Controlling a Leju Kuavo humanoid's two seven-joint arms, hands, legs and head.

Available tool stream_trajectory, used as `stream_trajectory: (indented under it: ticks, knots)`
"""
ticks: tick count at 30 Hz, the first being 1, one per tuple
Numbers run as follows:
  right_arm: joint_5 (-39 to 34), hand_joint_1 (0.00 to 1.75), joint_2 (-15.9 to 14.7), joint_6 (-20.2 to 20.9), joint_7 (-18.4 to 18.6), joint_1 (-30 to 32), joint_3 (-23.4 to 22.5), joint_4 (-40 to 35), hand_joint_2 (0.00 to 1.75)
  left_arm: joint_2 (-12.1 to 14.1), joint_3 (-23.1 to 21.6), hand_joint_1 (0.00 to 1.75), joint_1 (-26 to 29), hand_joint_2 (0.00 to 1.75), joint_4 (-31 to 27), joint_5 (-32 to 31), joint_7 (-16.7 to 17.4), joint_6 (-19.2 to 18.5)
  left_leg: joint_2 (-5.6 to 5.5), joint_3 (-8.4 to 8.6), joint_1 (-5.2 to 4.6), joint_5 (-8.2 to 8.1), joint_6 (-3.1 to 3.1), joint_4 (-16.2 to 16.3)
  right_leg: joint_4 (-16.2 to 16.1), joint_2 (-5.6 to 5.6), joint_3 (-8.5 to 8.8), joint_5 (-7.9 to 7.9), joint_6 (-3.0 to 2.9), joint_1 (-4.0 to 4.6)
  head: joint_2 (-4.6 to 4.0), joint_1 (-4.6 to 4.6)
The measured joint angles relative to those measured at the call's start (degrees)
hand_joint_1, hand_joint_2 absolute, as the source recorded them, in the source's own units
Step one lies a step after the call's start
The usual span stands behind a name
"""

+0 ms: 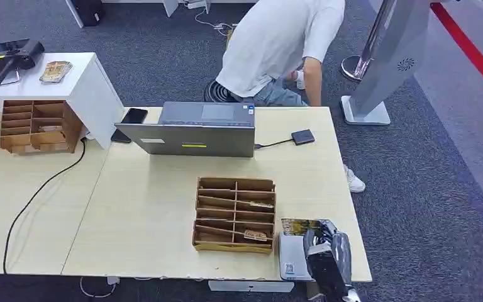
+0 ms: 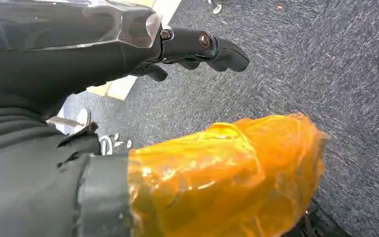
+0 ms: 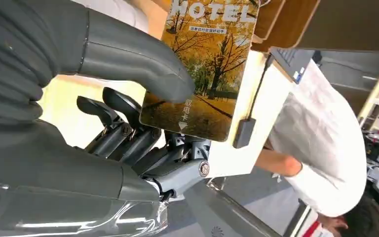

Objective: Pass the card to the sensor for recognition and then transmit it.

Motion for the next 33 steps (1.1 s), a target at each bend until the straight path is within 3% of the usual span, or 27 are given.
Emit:
stream_trajectory:
  ticks: [14, 22, 33]
  knots:
    - [0.4, 1.75, -0.3, 1.4, 4.5, 0.2, 0.0, 1.7, 1.75, 0.0, 0.3, 0.00, 0.0, 0.00, 0.0, 0.2, 0.0, 0.1, 0.00, 0.00, 0.00, 0.00, 0.00, 0.0, 0.0, 0.00, 0.00, 0.00, 0.00, 0.00, 0.00, 0.00]
    - [-0.6, 1.75, -2.6, 3.6, 9.3, 0.3, 0.0, 2.3, 1.75, 0.0, 0.3, 0.00, 0.0, 0.00, 0.0, 0.3, 0.0, 0.3, 0.00, 0.00, -0.01, 0.00, 0.00, 0.0, 0.0, 0.00, 0.00, 0.00, 0.00, 0.00, 0.00, -0.02]
    - [-0.8, 1.75, -4.8, 4.2, 11.8, 0.5, 0.0, 2.3, 1.75, 0.0, 0.4, 0.00, 0.0, 0.00, 0.0, 0.6, 0.0, 0.6, 0.00, 0.00, 0.00, 0.00, 0.00, 0.0, 0.0, 0.00, 0.00, 0.00, 0.00, 0.00, 0.00, 0.00]
